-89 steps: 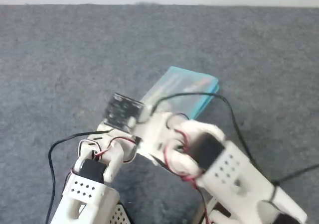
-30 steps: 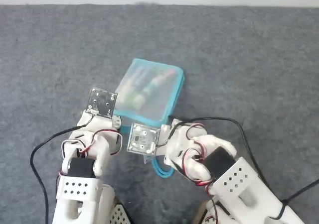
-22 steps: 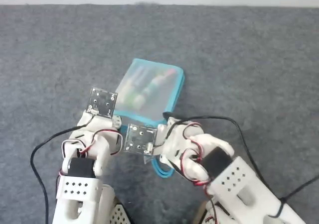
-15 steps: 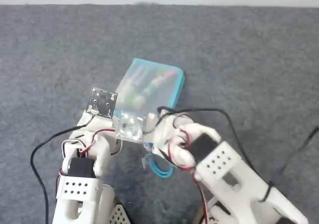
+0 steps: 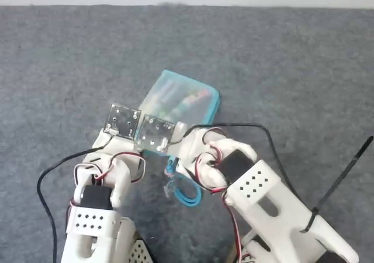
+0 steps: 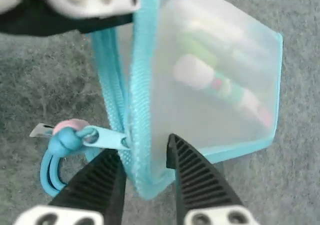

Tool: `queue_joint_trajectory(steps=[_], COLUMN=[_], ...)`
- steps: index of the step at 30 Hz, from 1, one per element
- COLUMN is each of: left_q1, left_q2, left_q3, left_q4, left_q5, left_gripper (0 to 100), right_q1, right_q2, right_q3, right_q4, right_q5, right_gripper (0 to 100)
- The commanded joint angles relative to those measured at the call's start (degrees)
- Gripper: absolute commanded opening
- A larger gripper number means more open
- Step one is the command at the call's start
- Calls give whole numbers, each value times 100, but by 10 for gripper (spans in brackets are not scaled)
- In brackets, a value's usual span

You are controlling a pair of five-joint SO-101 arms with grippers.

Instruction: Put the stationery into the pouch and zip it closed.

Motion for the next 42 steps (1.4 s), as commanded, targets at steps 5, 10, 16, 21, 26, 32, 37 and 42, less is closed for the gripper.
queue_joint_trajectory(steps=[5,10,16,21,26,32,37,42], left_q1=[44,-79,-369,9,615,1407,1565,1530], left_q2=[-132,-1582,-3174,-2787,-2470,-1626,-1213,-1178], left_q3=[-971,-1200,-936,-919,-646,-453,-426,-418], left_q4=[712,1758,2163,2119,1934,1556,1319,1266], left_q5=[123,185,255,202,0,-9,-18,-26], left_gripper=[160,183,181,181,183,250,259,258], right_q1=[664,734,1121,1745,1736,1727,1473,655], right_q2=[66,822,1771,2088,2088,1851,1077,198], right_q3=[-343,-378,-888,-1618,-2057,-2171,-1679,-993], right_q4=[-145,-523,-734,-681,-180,198,444,514], right_q5=[-862,-914,-923,-1292,-1442,-1503,-1503,-1495], right_gripper=[7,7,7,7,7,8,8,8])
